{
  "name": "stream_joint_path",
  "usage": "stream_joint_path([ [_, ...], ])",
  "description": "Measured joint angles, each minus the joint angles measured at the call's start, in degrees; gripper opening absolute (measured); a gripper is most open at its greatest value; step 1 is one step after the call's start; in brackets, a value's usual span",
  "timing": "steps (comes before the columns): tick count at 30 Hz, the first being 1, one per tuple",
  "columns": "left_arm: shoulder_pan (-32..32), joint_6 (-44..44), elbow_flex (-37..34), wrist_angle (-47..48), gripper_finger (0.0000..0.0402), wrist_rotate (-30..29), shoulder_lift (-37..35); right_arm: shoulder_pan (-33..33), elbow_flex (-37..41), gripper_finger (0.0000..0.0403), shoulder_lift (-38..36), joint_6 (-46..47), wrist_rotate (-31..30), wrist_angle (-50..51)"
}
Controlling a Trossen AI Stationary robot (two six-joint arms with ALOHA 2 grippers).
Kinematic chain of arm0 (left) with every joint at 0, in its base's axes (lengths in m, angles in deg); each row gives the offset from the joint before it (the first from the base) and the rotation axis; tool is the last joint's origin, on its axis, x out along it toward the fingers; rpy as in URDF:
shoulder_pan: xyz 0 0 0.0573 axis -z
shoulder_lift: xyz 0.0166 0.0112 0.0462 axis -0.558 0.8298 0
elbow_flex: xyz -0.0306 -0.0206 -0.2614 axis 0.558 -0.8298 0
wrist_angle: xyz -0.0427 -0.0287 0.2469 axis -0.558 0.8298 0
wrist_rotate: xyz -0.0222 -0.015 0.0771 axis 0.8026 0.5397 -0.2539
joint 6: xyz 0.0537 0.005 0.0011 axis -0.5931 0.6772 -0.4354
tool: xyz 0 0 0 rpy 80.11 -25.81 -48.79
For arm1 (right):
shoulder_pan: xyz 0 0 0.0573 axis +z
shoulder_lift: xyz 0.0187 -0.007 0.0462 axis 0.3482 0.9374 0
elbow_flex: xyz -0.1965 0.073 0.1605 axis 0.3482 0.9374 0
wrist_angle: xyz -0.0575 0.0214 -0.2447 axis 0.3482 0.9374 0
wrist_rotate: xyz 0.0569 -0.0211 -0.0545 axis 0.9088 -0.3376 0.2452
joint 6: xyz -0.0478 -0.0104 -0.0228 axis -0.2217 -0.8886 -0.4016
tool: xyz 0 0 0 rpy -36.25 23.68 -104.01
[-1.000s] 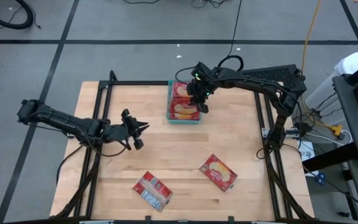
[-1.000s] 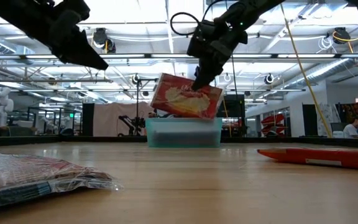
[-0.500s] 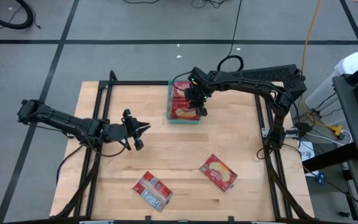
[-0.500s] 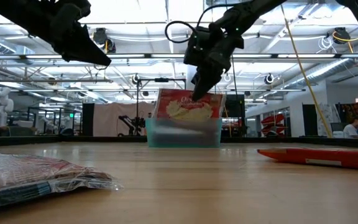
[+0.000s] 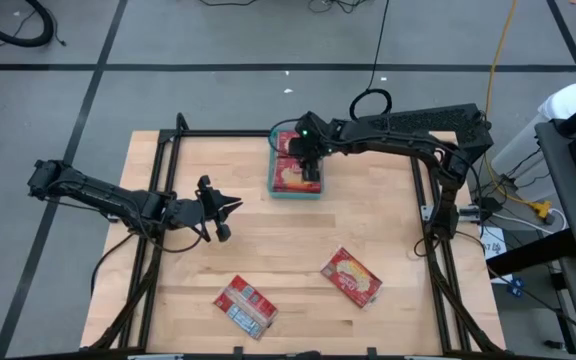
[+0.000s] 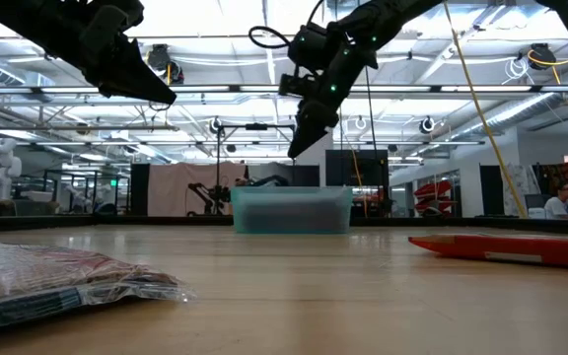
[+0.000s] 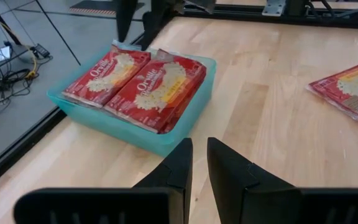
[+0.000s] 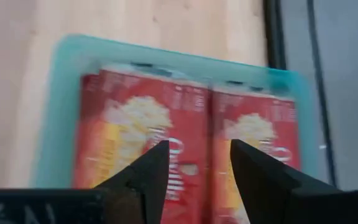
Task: Sort popcorn bags into baskets
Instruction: Put the red popcorn bag into the blue bin
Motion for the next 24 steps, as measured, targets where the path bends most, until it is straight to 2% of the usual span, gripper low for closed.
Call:
stream_joint_path([
  [3,0.0,0.0,0.0,0.0,0.0051,0.0,0.1,1.3,0.0,0.0156,0.0,4.3,2.3,2.2],
  [5,0.0,0.0,0.0,0.1,0.0051,0.0,0.1,2.2,0.9,0.014,0.0,7.1,1.9,2.2],
  [9,0.0,0.0,0.0,0.1,0.0051,0.0,0.1,3.1,3.2,0.0093,0.0,9.7,-3.6,2.4],
  [11,0.0,0.0,0.0,0.2,0.0051,0.0,0.1,2.9,4.5,0.0067,0.0,10.3,-4.5,1.9],
  [16,0.0,1.1,0.0,0.2,0.0051,0.0,0.1,2.3,9.0,0.001,0.0,10.8,-10.2,-2.9],
  [24,0.5,2.1,0.0,0.1,0.0051,1.5,0.1,0.1,16.1,0.0006,0.0,10.0,-10.8,-12.6],
])
